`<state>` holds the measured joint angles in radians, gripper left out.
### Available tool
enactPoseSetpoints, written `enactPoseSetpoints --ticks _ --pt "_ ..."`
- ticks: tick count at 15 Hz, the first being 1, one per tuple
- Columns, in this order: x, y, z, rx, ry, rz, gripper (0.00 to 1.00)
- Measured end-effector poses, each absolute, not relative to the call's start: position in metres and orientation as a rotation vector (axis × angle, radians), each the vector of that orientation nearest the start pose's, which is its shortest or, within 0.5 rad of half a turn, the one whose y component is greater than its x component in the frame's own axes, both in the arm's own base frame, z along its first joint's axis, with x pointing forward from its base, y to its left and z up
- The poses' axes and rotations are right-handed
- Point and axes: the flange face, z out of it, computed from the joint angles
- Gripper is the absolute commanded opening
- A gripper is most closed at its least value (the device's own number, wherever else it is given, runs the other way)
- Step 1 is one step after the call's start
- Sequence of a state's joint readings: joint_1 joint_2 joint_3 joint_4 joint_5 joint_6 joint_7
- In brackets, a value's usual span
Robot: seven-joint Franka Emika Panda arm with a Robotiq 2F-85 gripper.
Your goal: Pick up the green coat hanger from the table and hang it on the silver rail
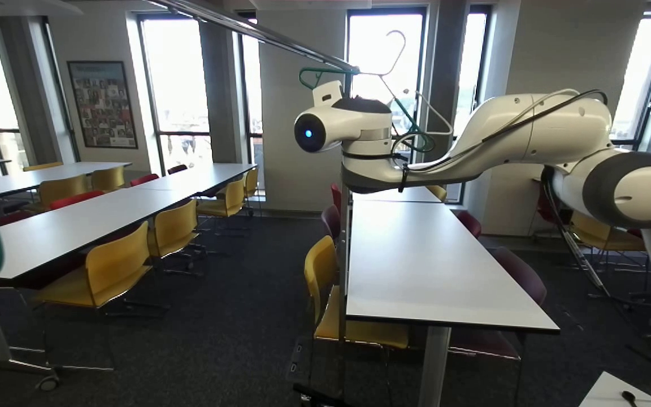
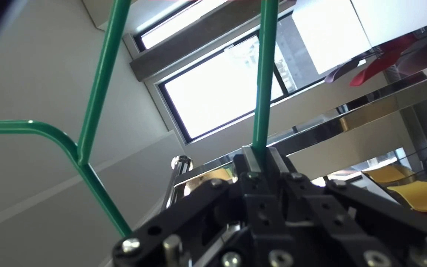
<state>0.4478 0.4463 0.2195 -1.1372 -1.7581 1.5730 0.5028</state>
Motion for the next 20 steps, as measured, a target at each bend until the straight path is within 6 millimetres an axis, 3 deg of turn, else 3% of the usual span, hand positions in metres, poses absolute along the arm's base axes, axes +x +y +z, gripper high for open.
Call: enactPoseSetpoints --ticks 12,20 --pt "0.668 0.288 0.686 1.534 0.283 0.659 0.02" --pt "0.676 0.291 0.683 1.476 0.4 0.512 0.02"
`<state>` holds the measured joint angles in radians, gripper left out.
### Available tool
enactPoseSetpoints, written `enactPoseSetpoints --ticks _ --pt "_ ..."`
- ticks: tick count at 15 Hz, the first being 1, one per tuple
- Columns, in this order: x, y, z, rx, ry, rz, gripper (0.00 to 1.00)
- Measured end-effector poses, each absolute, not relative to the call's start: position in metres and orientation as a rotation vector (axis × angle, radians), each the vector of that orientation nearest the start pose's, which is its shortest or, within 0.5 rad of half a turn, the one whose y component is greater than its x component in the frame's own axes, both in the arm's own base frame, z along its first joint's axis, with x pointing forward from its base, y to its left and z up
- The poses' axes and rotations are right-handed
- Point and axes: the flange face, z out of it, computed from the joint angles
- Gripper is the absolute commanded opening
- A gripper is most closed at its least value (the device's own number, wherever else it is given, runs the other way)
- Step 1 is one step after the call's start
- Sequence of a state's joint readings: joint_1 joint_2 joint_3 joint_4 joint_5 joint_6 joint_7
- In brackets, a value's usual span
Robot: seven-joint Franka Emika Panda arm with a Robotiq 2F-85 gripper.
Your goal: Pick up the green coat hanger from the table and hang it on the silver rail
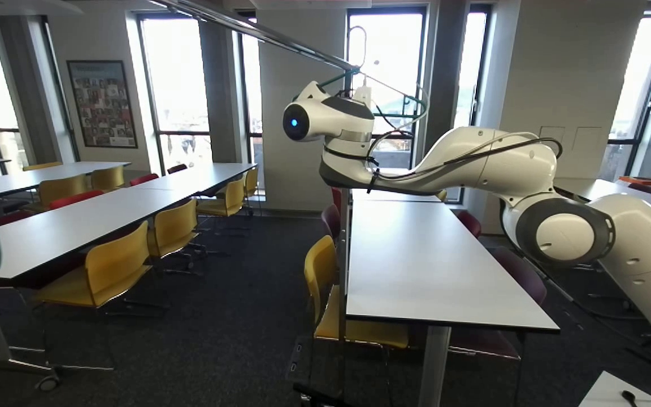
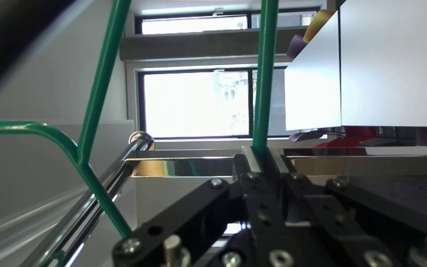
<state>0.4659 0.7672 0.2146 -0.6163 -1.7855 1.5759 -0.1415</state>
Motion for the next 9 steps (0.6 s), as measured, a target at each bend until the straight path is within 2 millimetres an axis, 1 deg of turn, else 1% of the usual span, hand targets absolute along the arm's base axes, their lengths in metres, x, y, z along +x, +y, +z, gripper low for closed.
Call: enactPoseSetpoints --ticks 4,9 --pt "0.683 0.293 0.67 1.457 0.449 0.459 0.02" --pt "0.692 0.298 0.649 1.446 0.488 0.429 0.02"
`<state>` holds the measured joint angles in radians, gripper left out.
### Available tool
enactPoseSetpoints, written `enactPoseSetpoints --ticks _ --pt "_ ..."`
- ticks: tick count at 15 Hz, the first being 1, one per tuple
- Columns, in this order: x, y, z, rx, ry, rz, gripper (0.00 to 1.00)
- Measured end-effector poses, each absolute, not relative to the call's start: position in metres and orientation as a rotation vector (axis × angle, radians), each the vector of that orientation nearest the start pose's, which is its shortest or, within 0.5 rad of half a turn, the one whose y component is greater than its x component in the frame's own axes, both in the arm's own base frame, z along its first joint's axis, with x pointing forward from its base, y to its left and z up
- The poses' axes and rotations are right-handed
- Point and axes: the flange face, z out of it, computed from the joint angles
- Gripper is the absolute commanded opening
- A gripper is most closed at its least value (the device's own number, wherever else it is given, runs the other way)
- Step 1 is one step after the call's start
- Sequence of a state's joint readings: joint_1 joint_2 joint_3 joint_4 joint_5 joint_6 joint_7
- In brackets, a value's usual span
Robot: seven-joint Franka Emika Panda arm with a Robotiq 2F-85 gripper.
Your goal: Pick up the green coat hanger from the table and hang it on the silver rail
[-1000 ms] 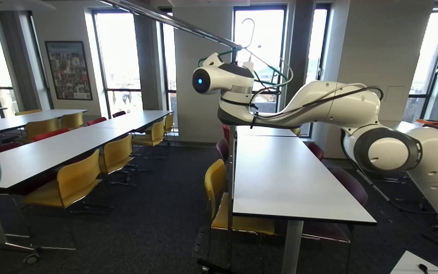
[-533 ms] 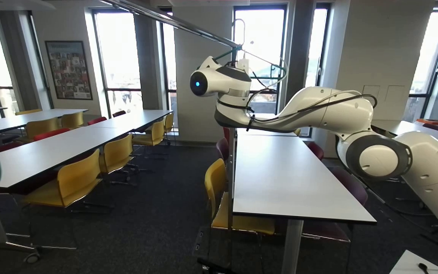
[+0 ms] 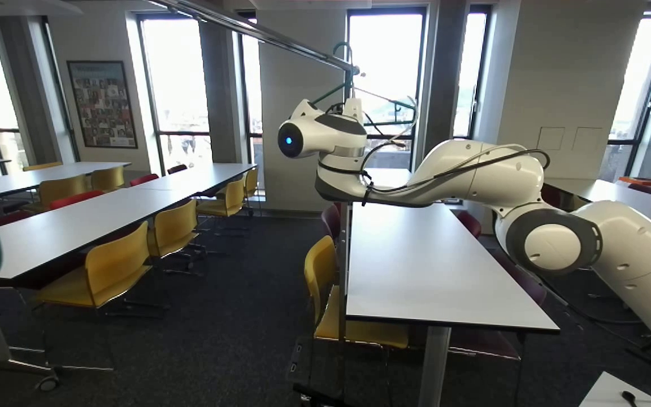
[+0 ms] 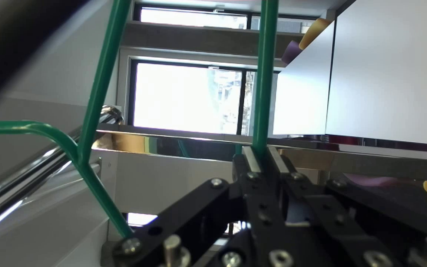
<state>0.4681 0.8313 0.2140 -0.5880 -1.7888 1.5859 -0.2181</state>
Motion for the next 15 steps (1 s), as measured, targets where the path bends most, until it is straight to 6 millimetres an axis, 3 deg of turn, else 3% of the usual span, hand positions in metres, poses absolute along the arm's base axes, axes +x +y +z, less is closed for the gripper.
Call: enactPoseSetpoints --ticks 8,10,15 --pt "0.702 0.304 0.626 1.439 0.532 0.427 0.02" --pt "0.706 0.304 0.624 1.449 0.548 0.464 0.36" --pt "0.711 0.306 0.619 1.485 0.529 0.565 0.73"
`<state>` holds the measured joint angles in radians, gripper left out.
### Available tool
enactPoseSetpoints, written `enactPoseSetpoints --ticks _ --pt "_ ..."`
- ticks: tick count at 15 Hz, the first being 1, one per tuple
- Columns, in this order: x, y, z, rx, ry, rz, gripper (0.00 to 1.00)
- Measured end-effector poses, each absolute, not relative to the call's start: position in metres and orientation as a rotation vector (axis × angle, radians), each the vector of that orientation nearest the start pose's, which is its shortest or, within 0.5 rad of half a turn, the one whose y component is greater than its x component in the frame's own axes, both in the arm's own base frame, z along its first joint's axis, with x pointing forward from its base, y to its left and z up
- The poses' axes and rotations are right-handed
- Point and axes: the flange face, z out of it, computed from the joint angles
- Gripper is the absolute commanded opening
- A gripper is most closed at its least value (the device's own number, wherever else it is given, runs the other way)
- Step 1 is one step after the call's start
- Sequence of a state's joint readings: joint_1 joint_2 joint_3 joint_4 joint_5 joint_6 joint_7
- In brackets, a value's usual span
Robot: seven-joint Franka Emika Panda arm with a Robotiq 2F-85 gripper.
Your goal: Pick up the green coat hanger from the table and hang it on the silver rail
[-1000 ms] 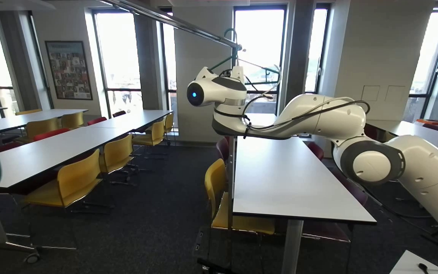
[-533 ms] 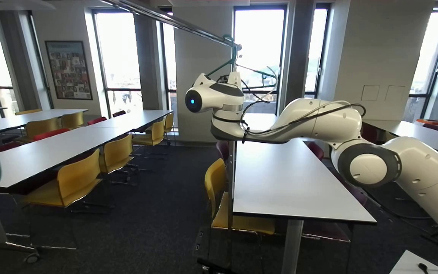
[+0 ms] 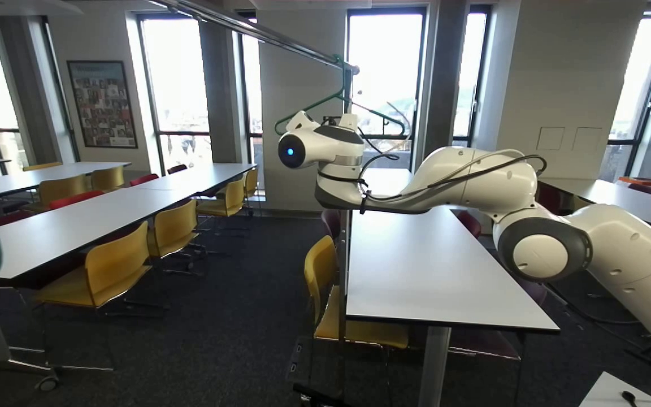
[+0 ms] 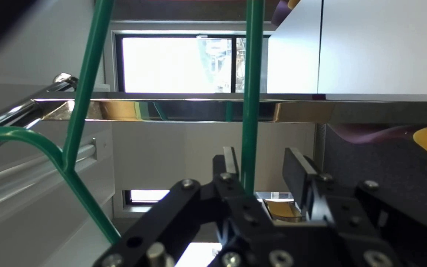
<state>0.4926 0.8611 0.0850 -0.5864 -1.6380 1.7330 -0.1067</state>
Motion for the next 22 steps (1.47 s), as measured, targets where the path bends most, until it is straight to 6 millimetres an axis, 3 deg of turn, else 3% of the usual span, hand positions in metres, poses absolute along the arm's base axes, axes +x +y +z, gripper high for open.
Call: enactPoseSetpoints --ticks 4,12,16,19,22 --pt "0.706 0.319 0.619 1.545 0.418 0.72 0.99" --pt "0.662 0.39 0.625 1.924 0.385 0.983 1.0" --pt "0.645 0.42 0.612 2.127 0.414 1.054 1.0" --pt "0.643 0.43 0.599 2.229 0.429 1.123 1.0" --pt "0.644 0.428 0.591 2.331 0.417 1.199 1.0"
